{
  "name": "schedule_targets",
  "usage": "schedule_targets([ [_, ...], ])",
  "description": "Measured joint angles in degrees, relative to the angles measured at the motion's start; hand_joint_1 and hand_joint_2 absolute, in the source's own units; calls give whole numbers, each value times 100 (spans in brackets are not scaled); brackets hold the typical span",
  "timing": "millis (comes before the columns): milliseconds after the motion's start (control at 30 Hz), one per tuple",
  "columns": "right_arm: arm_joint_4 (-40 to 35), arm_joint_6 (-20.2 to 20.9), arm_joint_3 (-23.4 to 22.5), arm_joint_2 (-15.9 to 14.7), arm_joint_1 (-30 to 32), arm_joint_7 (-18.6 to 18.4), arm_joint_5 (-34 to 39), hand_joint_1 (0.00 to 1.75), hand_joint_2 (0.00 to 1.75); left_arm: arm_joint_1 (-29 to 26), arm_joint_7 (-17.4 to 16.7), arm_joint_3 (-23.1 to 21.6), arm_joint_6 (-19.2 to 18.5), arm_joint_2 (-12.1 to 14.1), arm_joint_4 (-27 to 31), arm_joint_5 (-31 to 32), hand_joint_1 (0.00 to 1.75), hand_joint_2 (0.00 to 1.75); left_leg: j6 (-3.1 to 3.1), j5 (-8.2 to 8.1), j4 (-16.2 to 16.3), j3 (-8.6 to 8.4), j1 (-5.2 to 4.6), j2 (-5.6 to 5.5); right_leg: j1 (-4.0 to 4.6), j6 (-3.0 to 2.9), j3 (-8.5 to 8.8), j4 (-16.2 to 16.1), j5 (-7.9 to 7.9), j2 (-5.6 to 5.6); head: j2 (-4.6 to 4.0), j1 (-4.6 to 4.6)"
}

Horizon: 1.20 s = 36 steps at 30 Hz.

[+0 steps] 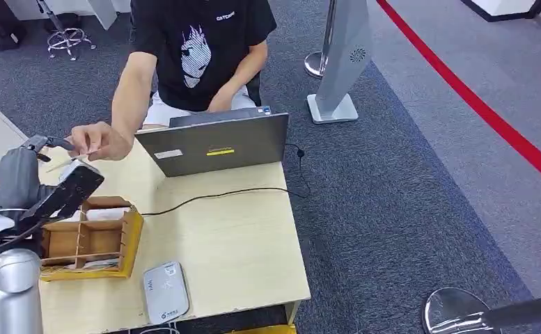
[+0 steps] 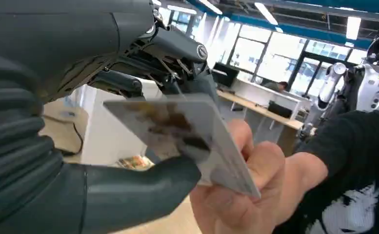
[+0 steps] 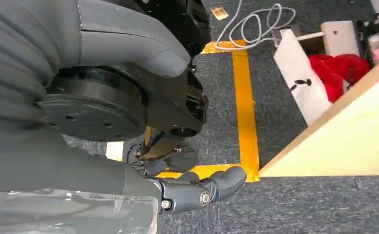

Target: Pass the card to the sensor for recognition and then transmit it.

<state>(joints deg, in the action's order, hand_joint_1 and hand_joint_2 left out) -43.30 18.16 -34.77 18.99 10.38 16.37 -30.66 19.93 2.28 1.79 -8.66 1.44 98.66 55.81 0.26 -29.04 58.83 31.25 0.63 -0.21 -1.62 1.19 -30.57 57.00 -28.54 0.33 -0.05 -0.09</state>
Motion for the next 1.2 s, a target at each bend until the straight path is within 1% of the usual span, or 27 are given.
schedule_targets([
  [167,260,13,-254,0,-136,182,-386,0,175,175,-234,-197,182,131,0,811,175,175,0,0,0,5,1,-3,1,0,-1,0,0,-1,0,2],
  [267,372,57,-409,0,-188,271,-632,0,175,259,-359,-221,365,155,13,1241,175,175,0,0,0,4,0,-3,0,0,2,1,0,-3,-2,2],
  [333,396,77,-435,0,-187,280,-663,0,175,218,-363,-221,472,144,124,1273,175,175,-1,1,0,7,0,-5,0,0,2,2,0,-4,-2,0],
  [467,440,37,-422,0,-204,219,-514,0,175,7,-219,-221,676,41,663,1142,175,175,-1,1,0,9,-1,-7,-2,0,3,2,-1,-8,-2,2],
  [500,442,-11,-390,0,-205,180,-416,0,175,-109,-151,-221,715,18,847,1094,175,175,-1,0,0,8,-1,-6,-2,0,2,1,-1,-6,-2,2],
  [633,416,-74,-243,0,-215,79,-130,0,175,-521,19,-338,800,-44,1272,1033,175,175,0,0,0,9,-2,-6,-2,0,0,-1,-1,-8,-2,0],
  [833,297,-138,-85,0,-218,-61,306,0,175,-1545,244,-835,957,-118,1678,1192,175,175,0,-1,0,7,-1,-5,-1,0,-2,-2,-1,-7,0,2],
  [900,252,-142,-42,-2,-218,-83,430,0,175,-1800,292,-985,995,-153,1740,1277,175,175,0,-1,0,9,-1,-4,-1,1,-2,-2,-1,-7,-2,2],
  [1000,149,-181,4,-2,-204,-131,631,0,175,-2362,352,-1200,1041,-219,1799,1363,175,175,1,-4,0,6,-2,-1,-2,0,-3,-3,-1,-2,-2,-7],
  [1100,17,-203,30,-2,-188,-179,832,0,175,-2889,402,-1401,1095,-302,1797,1350,175,175,2,-4,0,8,-2,-1,-2,2,-6,-5,-3,-4,-2,-4],
  [1200,-166,-205,96,-2,-105,-212,1042,0,175,-3353,398,-1585,1227,-323,1711,1326,175,175,2,-6,0,9,-2,-1,-2,3,-6,-6,-4,-4,0,-7],
])
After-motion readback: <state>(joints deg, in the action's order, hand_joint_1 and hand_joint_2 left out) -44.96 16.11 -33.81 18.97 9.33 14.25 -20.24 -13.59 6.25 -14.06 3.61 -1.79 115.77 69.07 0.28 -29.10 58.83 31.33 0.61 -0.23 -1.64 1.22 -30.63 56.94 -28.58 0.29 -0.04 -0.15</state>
